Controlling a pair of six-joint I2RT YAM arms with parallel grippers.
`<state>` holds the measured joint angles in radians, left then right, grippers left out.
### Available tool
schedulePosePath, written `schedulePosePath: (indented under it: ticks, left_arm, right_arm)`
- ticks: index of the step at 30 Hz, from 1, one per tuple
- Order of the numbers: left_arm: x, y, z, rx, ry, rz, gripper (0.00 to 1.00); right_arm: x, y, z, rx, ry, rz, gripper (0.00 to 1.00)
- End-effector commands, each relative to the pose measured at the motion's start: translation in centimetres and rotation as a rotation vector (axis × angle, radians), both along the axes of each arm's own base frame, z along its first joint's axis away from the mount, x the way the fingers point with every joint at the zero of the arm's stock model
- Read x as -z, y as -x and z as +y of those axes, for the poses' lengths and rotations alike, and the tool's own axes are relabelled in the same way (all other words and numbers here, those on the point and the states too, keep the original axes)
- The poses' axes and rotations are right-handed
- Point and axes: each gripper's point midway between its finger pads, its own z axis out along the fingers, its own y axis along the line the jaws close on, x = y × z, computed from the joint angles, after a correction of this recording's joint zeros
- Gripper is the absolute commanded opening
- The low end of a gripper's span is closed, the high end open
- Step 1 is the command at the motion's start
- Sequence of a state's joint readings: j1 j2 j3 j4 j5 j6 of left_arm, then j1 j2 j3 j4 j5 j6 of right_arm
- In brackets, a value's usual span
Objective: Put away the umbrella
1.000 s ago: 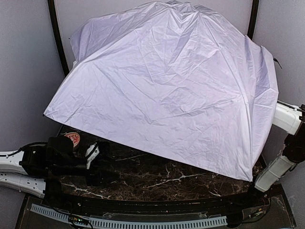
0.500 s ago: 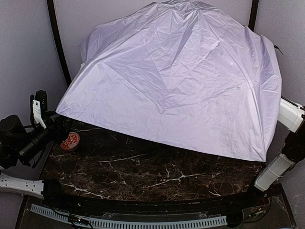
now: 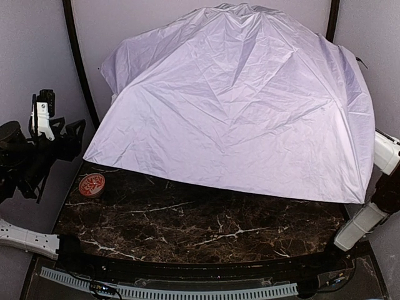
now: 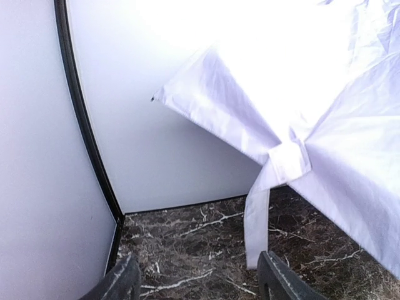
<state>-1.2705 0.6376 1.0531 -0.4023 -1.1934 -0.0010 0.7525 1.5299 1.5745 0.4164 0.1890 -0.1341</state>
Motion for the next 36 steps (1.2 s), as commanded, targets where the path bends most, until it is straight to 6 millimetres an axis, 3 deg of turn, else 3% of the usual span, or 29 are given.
schedulePosePath:
  ticks: [1,3,5,7,10,14,18,26,29,31,33,36]
  left_arm:
    - [-3.9,-0.6,-2.0,0.031,-0.104,-0.091,0.67]
    - [-4.0,-2.3,-4.7,0.088,-0.154,-0.054,0.68]
    - [-2.9,-5.0,-6.7,0.159,-0.158,0.052,0.68]
    - [-1.8,-7.2,-7.5,0.188,-0.143,0.126,0.68]
    - [-1.8,-8.9,-7.7,0.223,-0.095,0.109,0.7]
    - [-0.4,-12.4,-5.9,0.228,-0.038,0.185,0.7]
    - [0.4,-14.3,-4.6,0.199,-0.039,0.227,0.71]
    - [-0.5,-14.1,-0.4,0.108,-0.051,0.206,0.75]
    - [-0.8,-13.5,0.7,0.072,-0.082,0.204,0.77]
    - [-1.0,-13.0,1.1,0.064,-0.087,0.201,0.78]
    - [-0.9,-12.6,1.1,0.074,-0.083,0.208,0.78]
    - [0.2,-12.3,0.5,0.11,-0.076,0.239,0.78]
  right_arm:
    - [-1.7,1.2,0.9,-0.075,-0.069,-0.03,0.0]
    - [-0.9,1.4,1.7,-0.089,-0.048,-0.018,0.0]
    - [0.1,1.7,2.1,-0.097,-0.036,-0.004,0.0]
    - [1.3,1.8,2.3,-0.103,-0.026,0.015,0.0]
    - [2.9,1.8,2.6,-0.105,0.003,0.051,0.0]
    - [3.7,1.8,2.7,-0.103,0.025,0.063,0.0]
    - [2.6,1.6,3.0,-0.099,0.024,0.049,0.0]
    - [-2.3,3.7,3.9,-0.142,-0.017,-0.053,0.0]
    - [-1.8,4.5,4.5,-0.161,-0.028,-0.075,0.0]
    - [0.8,4.2,4.6,-0.172,-0.061,-0.044,0.0]
    - [6.7,3.3,5.6,-0.177,-0.042,0.024,0.0]
    - [21.3,1.4,8.5,-0.166,0.048,0.253,0.0]
